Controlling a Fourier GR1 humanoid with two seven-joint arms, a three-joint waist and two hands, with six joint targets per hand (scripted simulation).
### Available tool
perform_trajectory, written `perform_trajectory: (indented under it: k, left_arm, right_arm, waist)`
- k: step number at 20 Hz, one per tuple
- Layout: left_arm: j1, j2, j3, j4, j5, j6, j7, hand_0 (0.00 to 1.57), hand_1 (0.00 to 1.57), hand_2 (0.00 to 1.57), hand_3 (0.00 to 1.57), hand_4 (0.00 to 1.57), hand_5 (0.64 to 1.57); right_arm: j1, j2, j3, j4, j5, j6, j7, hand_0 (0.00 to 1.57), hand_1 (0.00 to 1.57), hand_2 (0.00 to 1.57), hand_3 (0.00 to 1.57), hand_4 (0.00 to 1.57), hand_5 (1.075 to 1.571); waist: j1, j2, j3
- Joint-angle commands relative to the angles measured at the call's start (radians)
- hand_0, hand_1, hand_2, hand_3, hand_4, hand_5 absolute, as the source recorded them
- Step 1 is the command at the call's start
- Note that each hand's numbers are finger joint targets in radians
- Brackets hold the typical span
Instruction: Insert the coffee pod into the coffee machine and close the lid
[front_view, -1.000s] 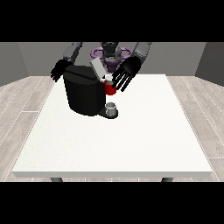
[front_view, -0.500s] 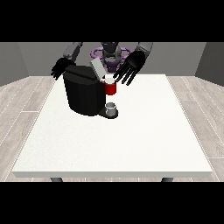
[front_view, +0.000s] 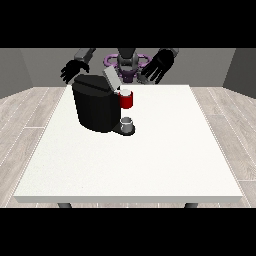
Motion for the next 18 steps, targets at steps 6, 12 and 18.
perform_trajectory:
  k: [6, 12, 18]
  left_arm:
    - [0.203, -0.161, 0.194, 0.001, 0.268, -0.032, -0.079, 0.0, 0.0, 0.0, 0.0, 0.0, 1.571]
    - [0.289, -0.215, 0.235, -0.013, 0.35, -0.062, -0.065, 0.0, 0.0, 0.0, 0.0, 0.14, 1.571]
    - [0.382, -0.309, 0.195, -0.087, 0.382, -0.066, -0.067, 0.0, 0.0, 0.0, 0.0, 0.0, 1.571]
  right_arm:
    - [0.093, -0.07, 0.012, -0.05, 0.0, 0.074, 0.026, 0.0, 0.0, 0.0, 0.0, 0.39, 1.571]
    - [0.018, -0.11, 0.032, -0.111, 0.003, 0.104, 0.124, 0.0, 0.0, 0.0, 0.0, 0.0, 1.571]
    - [-0.032, -0.137, -0.006, -0.085, -0.049, 0.165, 0.106, 0.0, 0.0, 0.0, 0.0, 0.0, 1.571]
  waist:
    - [0.114, -0.219, -0.0013]
    - [0.195, -0.29, -0.0008]
    - [0.29, -0.274, 0.0005]
